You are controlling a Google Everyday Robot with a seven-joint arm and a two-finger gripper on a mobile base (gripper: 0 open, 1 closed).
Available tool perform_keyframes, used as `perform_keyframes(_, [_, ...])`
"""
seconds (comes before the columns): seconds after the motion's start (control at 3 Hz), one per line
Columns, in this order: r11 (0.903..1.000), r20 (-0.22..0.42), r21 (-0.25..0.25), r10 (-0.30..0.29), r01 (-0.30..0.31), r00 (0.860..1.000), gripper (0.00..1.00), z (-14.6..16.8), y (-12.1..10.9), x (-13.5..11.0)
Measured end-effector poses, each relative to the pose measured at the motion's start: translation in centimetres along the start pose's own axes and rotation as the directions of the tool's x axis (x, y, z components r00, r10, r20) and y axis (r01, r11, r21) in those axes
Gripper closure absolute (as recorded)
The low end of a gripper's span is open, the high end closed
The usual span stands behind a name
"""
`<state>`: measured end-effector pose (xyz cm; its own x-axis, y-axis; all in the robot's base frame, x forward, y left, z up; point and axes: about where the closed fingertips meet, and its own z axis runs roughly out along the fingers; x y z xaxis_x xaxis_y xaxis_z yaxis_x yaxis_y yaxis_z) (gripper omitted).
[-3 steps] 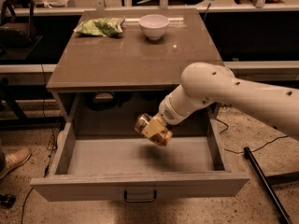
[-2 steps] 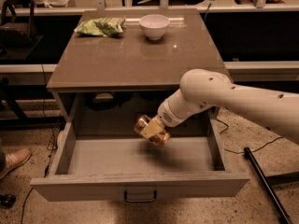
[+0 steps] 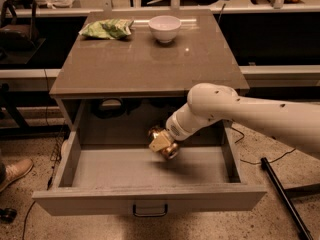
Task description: Place orange can into top drawer
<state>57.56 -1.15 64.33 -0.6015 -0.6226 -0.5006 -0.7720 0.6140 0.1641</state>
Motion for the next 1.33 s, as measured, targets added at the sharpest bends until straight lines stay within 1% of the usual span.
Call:
perform_keyframes(0.33, [0.9998,-0.019,-0.005,0.021,-0.021,1.0,0.0,1.1,-0.4,0.7])
perform_keyframes(0.67, [0.9973,-0.016,0.05,0.054,-0.054,0.998,0.0,-0.7,-1.9,1.9])
perform_keyframes(1.0, [0.9885,0.013,0.123,0.087,-0.088,0.996,0.0,-4.7,-2.7,3.4])
perform_keyframes(1.33, [0.9836,0.074,0.142,0.101,-0.111,0.992,0.0,-8.2,-2.7,4.3])
